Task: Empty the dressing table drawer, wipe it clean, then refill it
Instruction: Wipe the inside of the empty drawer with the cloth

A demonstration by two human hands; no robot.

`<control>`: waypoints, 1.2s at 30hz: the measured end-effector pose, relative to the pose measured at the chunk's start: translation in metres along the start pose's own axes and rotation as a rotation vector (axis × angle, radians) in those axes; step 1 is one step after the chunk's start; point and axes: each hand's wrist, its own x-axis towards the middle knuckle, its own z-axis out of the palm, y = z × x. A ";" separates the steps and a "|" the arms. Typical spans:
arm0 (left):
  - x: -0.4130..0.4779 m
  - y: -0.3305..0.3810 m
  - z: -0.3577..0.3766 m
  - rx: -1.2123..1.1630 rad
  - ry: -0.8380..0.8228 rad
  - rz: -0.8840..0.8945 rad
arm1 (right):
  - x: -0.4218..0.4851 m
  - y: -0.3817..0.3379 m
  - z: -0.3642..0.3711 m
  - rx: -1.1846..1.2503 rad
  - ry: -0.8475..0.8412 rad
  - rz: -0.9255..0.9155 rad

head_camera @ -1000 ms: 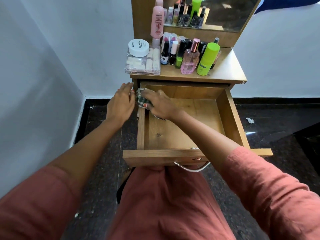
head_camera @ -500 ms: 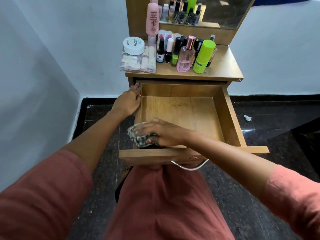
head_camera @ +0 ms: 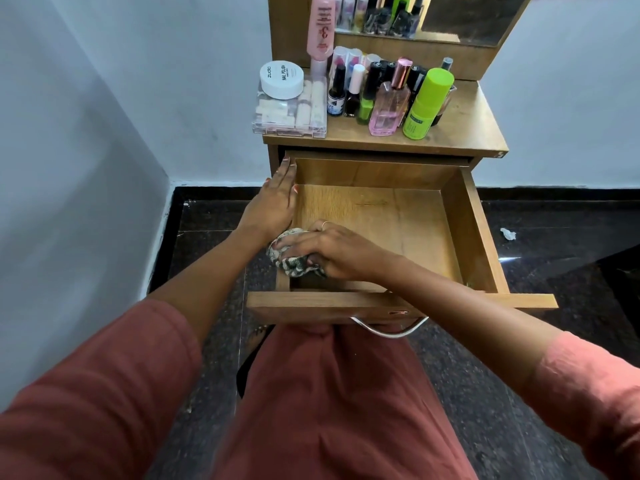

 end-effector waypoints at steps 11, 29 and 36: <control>-0.001 0.004 0.002 0.111 0.028 -0.022 | -0.019 -0.013 0.000 0.138 -0.109 -0.039; -0.025 0.016 0.027 -0.020 0.172 -0.117 | -0.031 0.009 -0.003 0.225 -0.225 -0.009; -0.026 0.017 0.026 -0.031 0.190 -0.114 | -0.008 0.003 0.009 0.285 -0.237 0.015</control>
